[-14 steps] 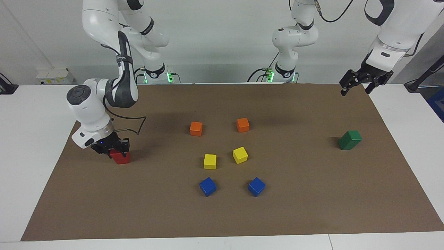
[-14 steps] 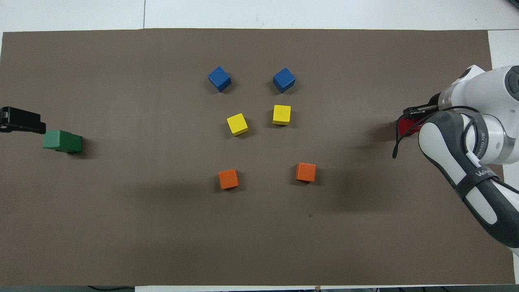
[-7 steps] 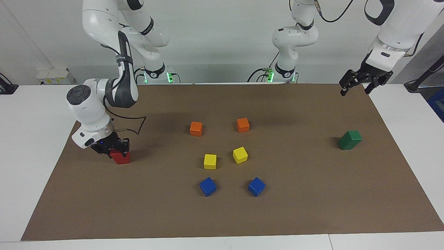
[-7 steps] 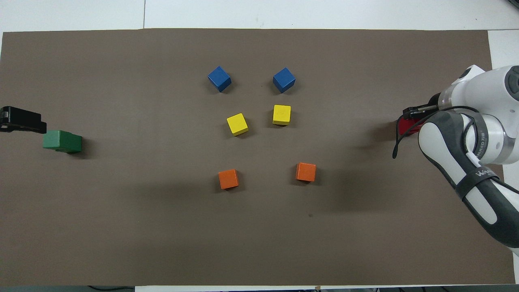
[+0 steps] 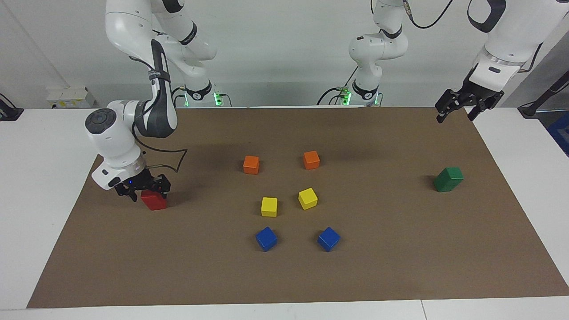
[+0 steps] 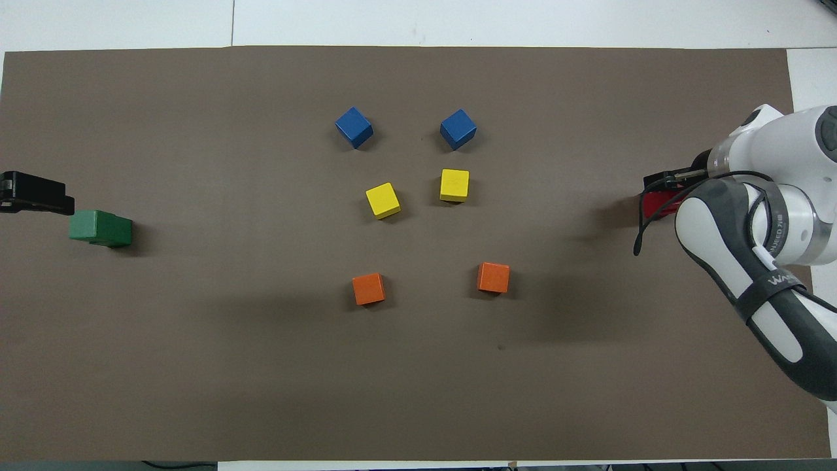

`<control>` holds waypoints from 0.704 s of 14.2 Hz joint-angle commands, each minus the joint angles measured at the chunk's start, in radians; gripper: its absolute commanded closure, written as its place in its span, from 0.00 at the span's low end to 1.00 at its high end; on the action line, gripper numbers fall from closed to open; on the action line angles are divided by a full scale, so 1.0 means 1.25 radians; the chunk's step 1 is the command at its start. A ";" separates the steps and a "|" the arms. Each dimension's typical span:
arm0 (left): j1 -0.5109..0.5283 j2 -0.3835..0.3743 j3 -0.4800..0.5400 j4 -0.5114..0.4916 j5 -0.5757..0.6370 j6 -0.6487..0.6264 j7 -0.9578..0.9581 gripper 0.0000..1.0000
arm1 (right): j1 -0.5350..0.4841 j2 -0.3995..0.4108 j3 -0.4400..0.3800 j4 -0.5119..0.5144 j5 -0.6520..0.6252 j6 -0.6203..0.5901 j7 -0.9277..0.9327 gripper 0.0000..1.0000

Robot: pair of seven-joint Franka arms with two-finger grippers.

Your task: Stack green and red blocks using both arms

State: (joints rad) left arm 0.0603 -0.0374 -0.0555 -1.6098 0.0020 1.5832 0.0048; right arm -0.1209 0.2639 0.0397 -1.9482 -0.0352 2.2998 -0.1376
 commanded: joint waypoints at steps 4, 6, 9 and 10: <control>-0.010 -0.006 0.010 -0.002 -0.008 0.006 -0.006 0.00 | 0.019 -0.145 0.008 0.067 0.002 -0.242 0.008 0.00; -0.011 -0.006 0.011 -0.001 -0.008 0.006 -0.006 0.00 | 0.028 -0.211 0.008 0.074 0.004 -0.308 0.012 0.00; -0.008 -0.006 0.010 -0.002 -0.008 0.006 -0.005 0.00 | 0.028 -0.280 0.019 0.099 0.022 -0.411 0.014 0.00; -0.008 -0.006 0.010 -0.002 -0.008 0.006 -0.005 0.00 | 0.028 -0.288 0.019 0.125 0.027 -0.464 0.023 0.00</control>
State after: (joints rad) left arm 0.0603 -0.0374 -0.0555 -1.6098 0.0020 1.5832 0.0047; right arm -0.0793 -0.0749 0.0526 -1.8262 -0.0208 1.8015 -0.1306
